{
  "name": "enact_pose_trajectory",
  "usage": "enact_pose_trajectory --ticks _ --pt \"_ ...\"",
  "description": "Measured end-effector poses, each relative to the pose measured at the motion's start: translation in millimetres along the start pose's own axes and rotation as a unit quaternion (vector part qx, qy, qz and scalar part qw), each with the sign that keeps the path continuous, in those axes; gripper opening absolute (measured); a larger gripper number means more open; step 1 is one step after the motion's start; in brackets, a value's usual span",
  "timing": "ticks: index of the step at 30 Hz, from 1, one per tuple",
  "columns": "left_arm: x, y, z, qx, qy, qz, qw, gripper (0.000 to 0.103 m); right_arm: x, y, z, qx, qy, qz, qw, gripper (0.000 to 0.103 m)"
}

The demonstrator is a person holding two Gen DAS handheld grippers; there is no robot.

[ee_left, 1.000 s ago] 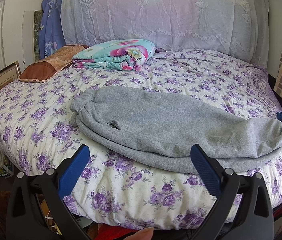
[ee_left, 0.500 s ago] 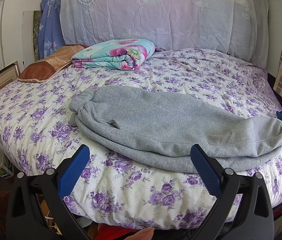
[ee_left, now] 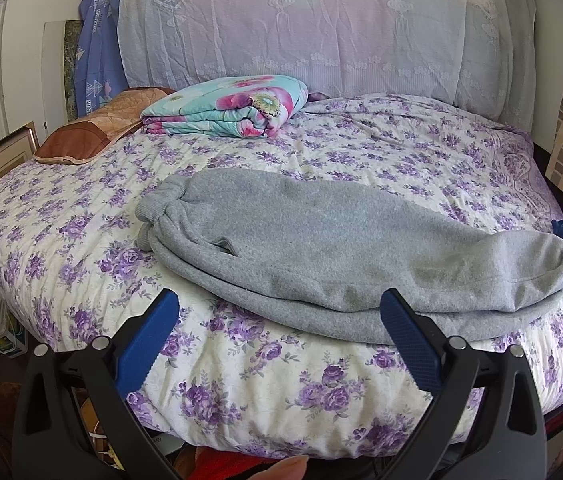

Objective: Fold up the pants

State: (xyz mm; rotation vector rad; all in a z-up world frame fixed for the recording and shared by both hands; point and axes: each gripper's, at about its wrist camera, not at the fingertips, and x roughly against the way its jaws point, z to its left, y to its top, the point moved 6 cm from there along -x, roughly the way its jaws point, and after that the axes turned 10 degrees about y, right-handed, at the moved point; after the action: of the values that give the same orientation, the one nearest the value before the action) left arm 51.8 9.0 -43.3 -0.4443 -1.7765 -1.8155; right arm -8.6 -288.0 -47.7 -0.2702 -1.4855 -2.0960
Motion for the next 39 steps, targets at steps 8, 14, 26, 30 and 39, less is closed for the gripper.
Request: enact_pose_trajectory --ticks 8,14,26,30,39 --pt "-38.9 -13.6 -1.8 -0.006 -0.003 0.034 0.9994 0.098 -14.5 -8.4 -15.3 -0.028 0.035 0.015 0.999 0.099" --pt "-91.9 -31.2 22.0 0.026 0.02 0.089 0.9955 0.098 -31.3 -19.6 -79.2 -0.156 0.063 0.025 0.985 0.099" --pt "-130.1 -49.5 24.1 -0.011 -0.018 0.117 0.9929 0.099 -40.2 -42.9 -113.9 -0.302 0.172 0.011 0.938 0.099" --pt "-130.8 -48.1 25.0 -0.019 -0.037 0.112 0.9929 0.099 -45.4 -44.3 -103.4 -0.262 0.16 0.029 0.951 0.099" --pt "-107.7 -10.4 77.0 0.119 -0.197 0.124 0.9652 0.097 -54.0 -39.0 -82.9 -0.198 0.118 0.026 0.973 0.099"
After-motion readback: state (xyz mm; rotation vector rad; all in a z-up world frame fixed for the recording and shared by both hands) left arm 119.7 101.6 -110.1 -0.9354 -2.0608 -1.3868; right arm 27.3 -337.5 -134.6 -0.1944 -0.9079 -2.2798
